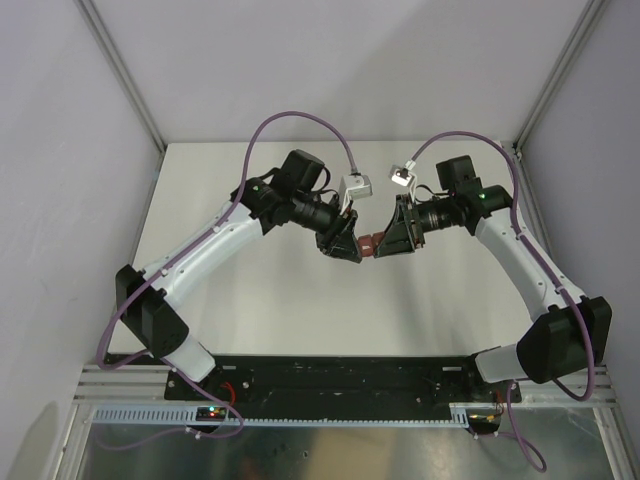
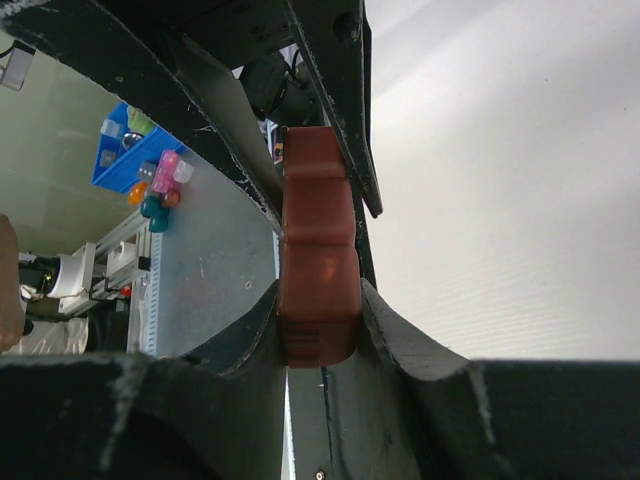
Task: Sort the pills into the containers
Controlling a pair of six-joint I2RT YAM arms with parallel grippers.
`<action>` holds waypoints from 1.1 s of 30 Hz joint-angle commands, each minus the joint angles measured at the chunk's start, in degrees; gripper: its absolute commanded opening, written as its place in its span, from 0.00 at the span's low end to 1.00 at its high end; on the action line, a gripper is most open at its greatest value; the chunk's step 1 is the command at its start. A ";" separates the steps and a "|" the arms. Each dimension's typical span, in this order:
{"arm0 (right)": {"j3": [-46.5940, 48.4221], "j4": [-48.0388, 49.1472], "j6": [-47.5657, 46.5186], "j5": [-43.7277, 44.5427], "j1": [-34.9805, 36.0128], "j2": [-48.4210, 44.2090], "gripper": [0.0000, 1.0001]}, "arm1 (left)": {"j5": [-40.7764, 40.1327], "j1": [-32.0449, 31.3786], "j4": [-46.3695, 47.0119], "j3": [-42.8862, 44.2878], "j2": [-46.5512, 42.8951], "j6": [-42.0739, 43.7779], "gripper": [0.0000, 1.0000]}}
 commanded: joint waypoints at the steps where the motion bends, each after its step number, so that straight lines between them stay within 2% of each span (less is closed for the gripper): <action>1: -0.10 1.66 0.60 -1.59 0.31 -2.02 0.00 | 0.65 -0.80 0.97 0.66 -0.20 -1.74 0.00; 15: -0.25 1.68 0.44 -1.06 0.90 -3.38 0.00 | 0.40 -0.85 1.00 0.62 -1.47 -1.19 0.00; 17: -0.25 1.70 0.35 -0.92 0.97 -3.42 0.00 | 0.08 -0.83 1.02 0.79 -1.50 -1.10 0.03; 25: -0.25 1.49 0.10 -0.40 1.24 -3.27 0.00 | -0.57 -0.94 1.00 1.61 -1.53 -1.49 0.46; 29: -0.25 1.52 -0.01 -0.32 1.29 -3.19 0.00 | -0.39 -0.97 0.96 2.93 -0.67 -2.04 0.60; 33: -0.24 1.25 -0.29 -0.17 1.37 -3.37 0.00 | 0.07 -1.02 0.95 3.78 -0.18 -2.41 0.69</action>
